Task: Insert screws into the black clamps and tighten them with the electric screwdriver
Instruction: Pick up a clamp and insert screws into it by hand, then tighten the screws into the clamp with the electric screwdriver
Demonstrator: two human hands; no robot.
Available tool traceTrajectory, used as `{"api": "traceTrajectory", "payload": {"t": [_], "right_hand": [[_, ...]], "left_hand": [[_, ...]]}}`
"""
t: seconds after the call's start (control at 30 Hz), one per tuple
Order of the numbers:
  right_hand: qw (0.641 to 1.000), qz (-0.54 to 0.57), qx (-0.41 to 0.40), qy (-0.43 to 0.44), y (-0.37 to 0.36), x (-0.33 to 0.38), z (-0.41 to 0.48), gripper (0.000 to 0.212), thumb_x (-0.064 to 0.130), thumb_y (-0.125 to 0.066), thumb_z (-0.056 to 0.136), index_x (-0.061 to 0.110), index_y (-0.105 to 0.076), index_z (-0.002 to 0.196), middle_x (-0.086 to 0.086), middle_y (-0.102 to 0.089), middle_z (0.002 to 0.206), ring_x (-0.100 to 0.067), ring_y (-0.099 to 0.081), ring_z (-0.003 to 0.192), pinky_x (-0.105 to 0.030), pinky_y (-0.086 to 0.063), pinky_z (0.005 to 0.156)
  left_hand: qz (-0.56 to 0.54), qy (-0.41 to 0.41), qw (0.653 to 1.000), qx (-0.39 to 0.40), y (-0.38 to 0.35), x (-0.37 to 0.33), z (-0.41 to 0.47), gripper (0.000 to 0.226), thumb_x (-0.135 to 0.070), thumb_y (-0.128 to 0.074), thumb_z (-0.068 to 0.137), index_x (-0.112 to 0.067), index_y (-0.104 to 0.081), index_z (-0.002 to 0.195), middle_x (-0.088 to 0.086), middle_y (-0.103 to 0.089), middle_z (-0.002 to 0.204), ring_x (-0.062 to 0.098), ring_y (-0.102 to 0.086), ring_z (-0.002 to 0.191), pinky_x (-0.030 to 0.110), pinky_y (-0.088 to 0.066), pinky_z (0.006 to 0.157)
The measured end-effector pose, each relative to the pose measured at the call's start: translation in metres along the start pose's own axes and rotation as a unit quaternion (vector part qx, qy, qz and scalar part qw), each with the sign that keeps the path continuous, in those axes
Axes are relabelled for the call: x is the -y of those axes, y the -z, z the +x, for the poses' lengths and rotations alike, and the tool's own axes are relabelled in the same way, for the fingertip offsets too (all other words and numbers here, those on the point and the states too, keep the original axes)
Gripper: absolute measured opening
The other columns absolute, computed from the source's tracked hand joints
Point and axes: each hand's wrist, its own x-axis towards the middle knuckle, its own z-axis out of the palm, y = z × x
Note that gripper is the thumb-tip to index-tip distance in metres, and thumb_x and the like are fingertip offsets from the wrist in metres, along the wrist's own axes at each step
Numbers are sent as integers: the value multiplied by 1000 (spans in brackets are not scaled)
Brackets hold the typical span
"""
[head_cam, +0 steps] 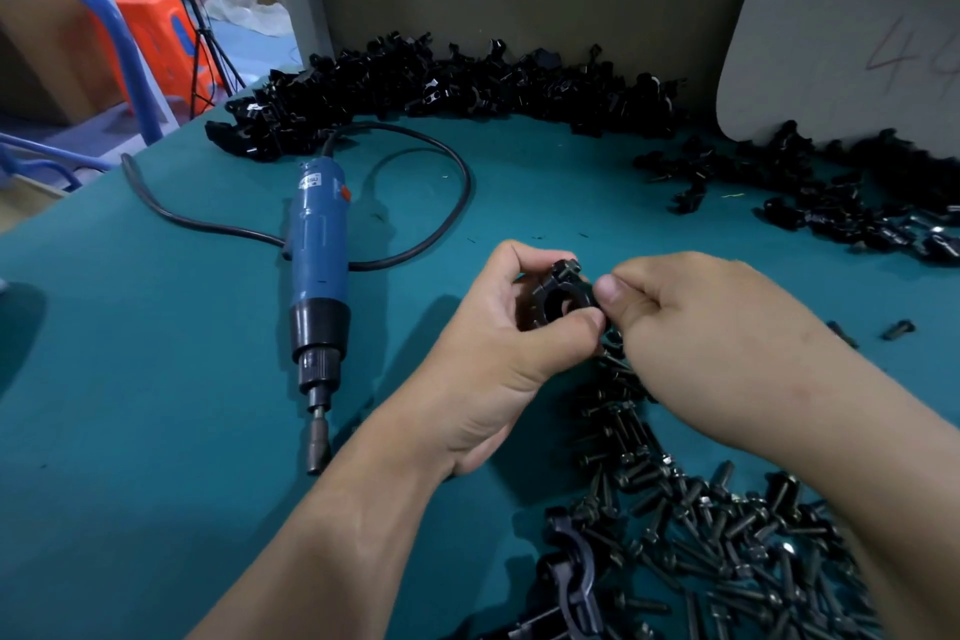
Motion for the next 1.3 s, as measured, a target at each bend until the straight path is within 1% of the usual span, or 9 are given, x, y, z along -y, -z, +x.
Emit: {"api": "traceTrajectory", "payload": {"t": [0.13,0.23,0.33,0.5,0.77,0.9,0.97,1.1,1.3], "right_hand": [[999,37,-7,1,-3,-3,-1,49,50,-38,104,20,-52,68,3,-52,55,-16,-49,58,-34,-28,52],[991,132,2,-27,-1,1,-3,71,81,-13,87,33,-63,72,11,-58,49,-11,-55,60,-31,-37,58],[986,160,-1,-44,7,7,-8,92,89,-3,75,24,-67,87,6,-67,68,-15,-66,77,-37,-49,74],[988,148,42,0,-18,51,-15,55,78,-32,91,30,-58,102,2,-68,92,-23,-66,93,-35,-47,74],[990,127,50,-29,-106,174,57,76,57,-69,89,9,-36,138,-16,-48,139,-35,-49,130,-40,-44,96],[991,117,7,-65,-120,178,76,55,27,-73,87,8,-42,127,-14,-57,130,-34,-59,116,-35,-45,85],[982,175,32,-70,-109,168,79,35,27,-70,87,9,-54,113,-10,-65,109,-27,-64,86,-24,-45,66],[849,505,94,-119,-75,139,62,24,23,-71,92,3,-63,101,-7,-65,74,-17,-58,51,-24,-48,47],[626,768,104,-81,-19,92,16,26,7,-65,75,1,-59,100,-9,-68,83,-17,-64,66,-30,-59,62]], "left_hand": [[-6,-8,1000,-13,-2,-3,0,39,-8,-70,74,-21,-56,108,-2,-61,87,9,-55,79,17,-49,76],[-76,-21,997,-24,-5,-15,-1,40,-5,-69,76,-15,-52,110,4,-69,95,12,-65,82,22,-55,78],[-186,-79,975,-90,-5,-41,-4,40,2,-70,84,-10,-47,115,9,-73,100,16,-69,89,22,-58,76],[-245,-203,914,-250,43,-94,-18,20,1,-57,98,-5,-47,114,11,-67,90,18,-67,80,25,-57,72],[-109,-228,893,-373,138,-90,-49,32,3,-63,98,-10,-39,115,10,-64,89,17,-67,78,26,-58,83],[-74,-231,898,-368,152,-82,-39,34,2,-72,93,-13,-44,103,8,-65,88,18,-67,75,29,-58,80],[-56,-229,904,-358,153,-80,-36,35,4,-74,90,-13,-47,104,2,-70,81,15,-68,73,31,-57,83],[23,-215,927,-306,147,-76,-38,39,-1,-79,76,-18,-53,100,1,-74,86,18,-68,86,41,-55,95],[144,-192,947,-211,108,-68,-46,33,-8,-76,73,-20,-61,99,1,-76,88,9,-68,83,19,-52,80]]}}
